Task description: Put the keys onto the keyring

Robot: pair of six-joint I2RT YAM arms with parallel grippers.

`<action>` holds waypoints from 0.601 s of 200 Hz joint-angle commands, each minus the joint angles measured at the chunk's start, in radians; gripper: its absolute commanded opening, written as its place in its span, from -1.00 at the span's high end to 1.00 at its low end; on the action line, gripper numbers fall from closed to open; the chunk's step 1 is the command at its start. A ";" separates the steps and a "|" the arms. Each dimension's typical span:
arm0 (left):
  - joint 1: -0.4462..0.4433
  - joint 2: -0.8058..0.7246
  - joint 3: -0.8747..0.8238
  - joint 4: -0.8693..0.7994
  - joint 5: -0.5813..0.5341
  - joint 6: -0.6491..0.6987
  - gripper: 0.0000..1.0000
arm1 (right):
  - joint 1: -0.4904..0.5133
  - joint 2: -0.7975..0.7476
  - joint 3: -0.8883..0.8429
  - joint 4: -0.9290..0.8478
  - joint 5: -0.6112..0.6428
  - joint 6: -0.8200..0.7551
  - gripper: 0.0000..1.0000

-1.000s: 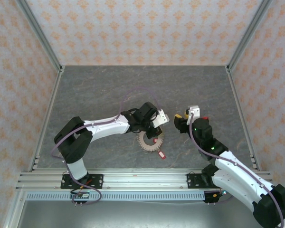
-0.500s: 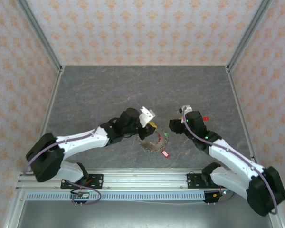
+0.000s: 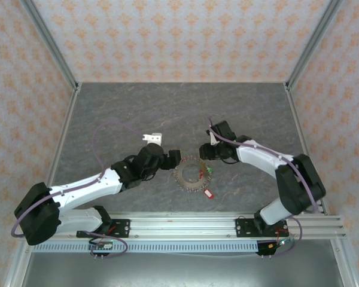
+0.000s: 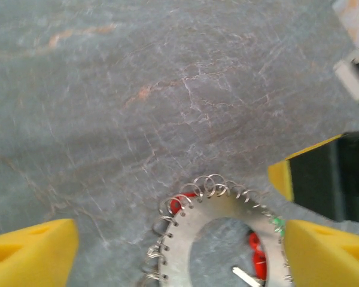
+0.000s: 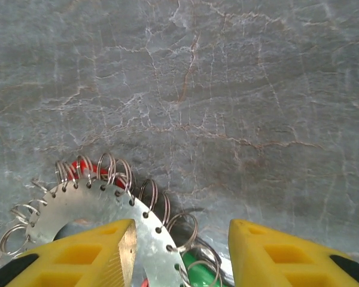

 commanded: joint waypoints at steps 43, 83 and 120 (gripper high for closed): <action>-0.013 0.041 -0.093 0.128 0.209 -0.262 -0.90 | -0.004 0.188 0.125 -0.133 -0.061 -0.022 0.21; -0.037 0.199 -0.042 0.189 0.257 -0.316 -0.63 | -0.003 0.138 0.043 -0.119 -0.092 -0.016 0.25; -0.035 0.331 0.020 0.172 0.253 -0.367 -0.40 | -0.003 0.051 -0.051 -0.087 -0.166 0.007 0.30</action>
